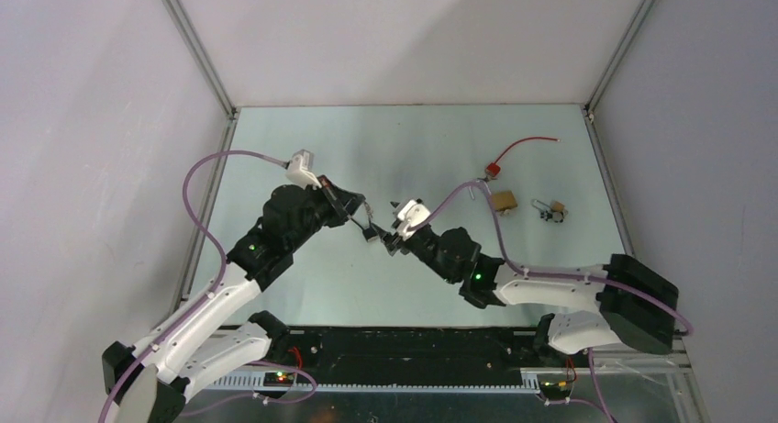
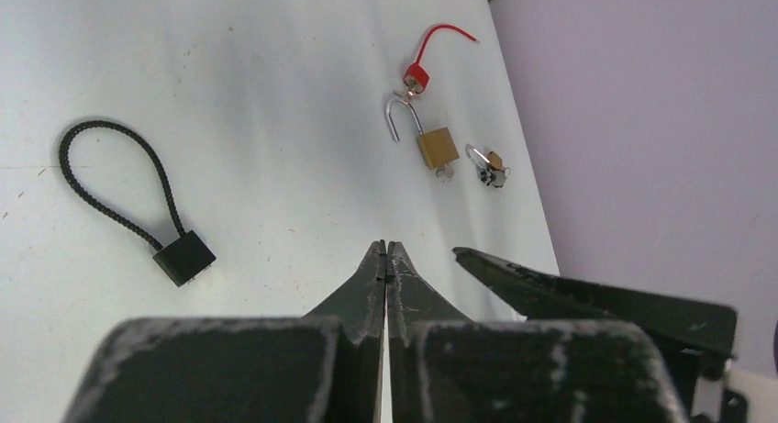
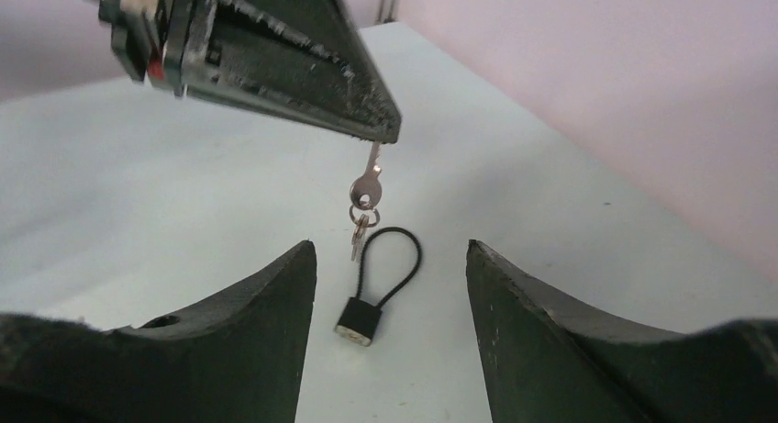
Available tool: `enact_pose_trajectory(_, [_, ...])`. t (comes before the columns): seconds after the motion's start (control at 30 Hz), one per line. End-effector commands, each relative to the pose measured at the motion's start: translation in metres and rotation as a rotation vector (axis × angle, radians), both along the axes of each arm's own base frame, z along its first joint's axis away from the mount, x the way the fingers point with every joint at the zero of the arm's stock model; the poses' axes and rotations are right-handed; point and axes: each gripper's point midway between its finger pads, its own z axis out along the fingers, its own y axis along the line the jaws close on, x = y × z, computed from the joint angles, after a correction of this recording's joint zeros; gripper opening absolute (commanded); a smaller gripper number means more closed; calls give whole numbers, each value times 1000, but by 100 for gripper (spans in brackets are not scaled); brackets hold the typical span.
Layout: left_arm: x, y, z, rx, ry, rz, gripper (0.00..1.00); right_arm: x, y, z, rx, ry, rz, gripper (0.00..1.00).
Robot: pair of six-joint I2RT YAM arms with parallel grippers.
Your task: Unlock with the key
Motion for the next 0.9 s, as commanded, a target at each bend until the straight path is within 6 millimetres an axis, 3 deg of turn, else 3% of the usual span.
enact_pose_trajectory(0.0, [3,1,28,-45,-28,30,0,12,3,34,9,-195,-134,63])
enact_pose_trajectory(0.23, [2,1,28,-34,-29,29,0,12,24,35,-11,-293,-171,60])
enact_pose_trajectory(0.43, [2,1,29,-26,-29,30,0,16,28,41,4,-344,-218,56])
enact_pose_trajectory(0.67, [1,2,33,-24,-39,35,0,18,34,34,-23,-355,-227,45])
enact_pose_trajectory(0.87, [0,5,35,-31,-35,54,0,14,37,25,-58,-349,-219,44])
